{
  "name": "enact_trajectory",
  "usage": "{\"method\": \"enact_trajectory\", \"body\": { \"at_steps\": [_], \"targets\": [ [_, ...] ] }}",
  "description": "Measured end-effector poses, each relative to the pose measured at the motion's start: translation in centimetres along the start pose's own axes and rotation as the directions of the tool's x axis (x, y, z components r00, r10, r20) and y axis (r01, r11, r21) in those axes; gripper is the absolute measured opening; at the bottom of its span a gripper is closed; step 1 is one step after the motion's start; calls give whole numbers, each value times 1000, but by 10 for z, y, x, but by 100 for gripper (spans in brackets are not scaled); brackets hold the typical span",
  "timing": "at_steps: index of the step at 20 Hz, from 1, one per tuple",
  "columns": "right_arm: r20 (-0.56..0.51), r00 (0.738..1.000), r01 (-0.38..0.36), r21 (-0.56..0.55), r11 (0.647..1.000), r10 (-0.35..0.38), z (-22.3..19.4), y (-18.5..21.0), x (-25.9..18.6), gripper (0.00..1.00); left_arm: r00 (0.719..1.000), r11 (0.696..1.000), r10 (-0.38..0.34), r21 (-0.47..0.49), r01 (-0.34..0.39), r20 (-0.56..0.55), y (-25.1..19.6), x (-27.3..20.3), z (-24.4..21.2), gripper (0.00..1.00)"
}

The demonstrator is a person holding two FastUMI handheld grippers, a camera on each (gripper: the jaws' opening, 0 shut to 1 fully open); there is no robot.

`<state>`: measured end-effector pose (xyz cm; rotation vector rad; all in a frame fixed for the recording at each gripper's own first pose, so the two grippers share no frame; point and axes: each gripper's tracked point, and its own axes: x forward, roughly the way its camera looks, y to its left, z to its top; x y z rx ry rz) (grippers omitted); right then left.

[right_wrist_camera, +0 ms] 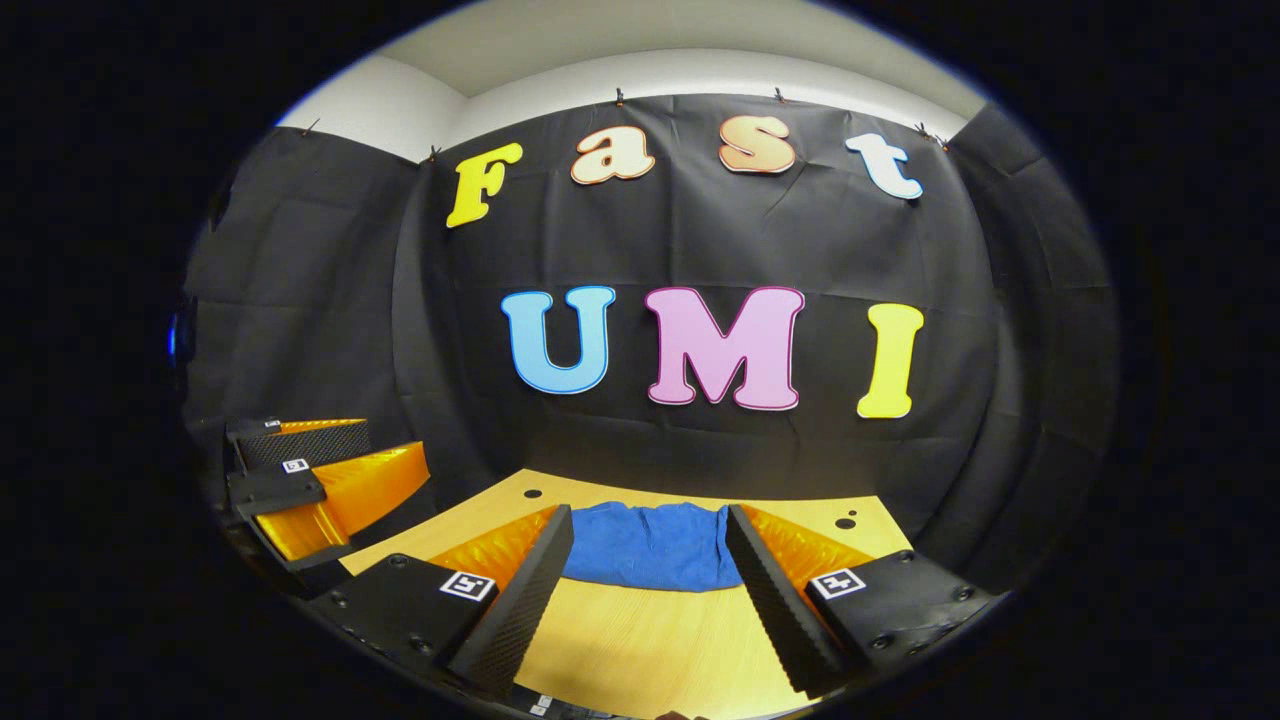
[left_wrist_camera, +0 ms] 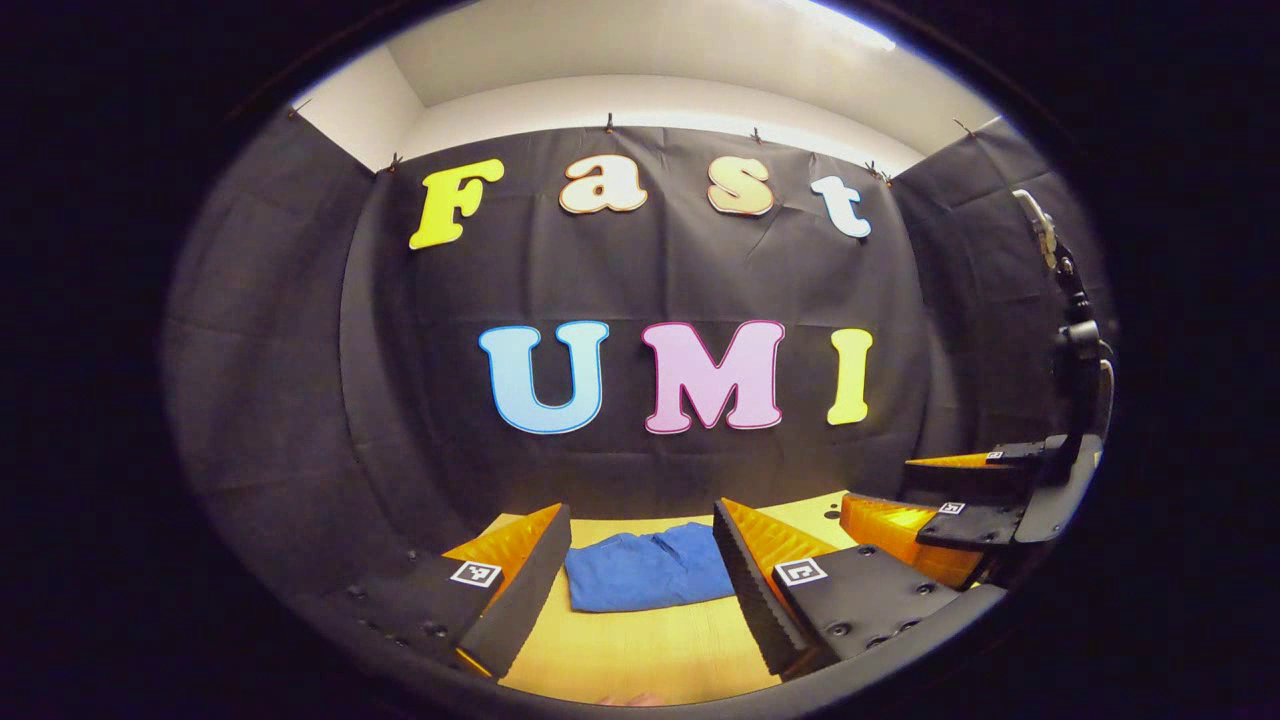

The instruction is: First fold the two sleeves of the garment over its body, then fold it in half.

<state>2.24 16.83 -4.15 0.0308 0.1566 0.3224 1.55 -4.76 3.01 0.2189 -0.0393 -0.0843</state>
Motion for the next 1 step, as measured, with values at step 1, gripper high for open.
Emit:
{"method": "enact_trajectory", "body": {
  "at_steps": [1],
  "targets": [
    [9,1000,-5,0,1000,5,3,1,-4,98,1000,1000,-4,-6,4,5,-1,-4,1,80]
  ]
}}
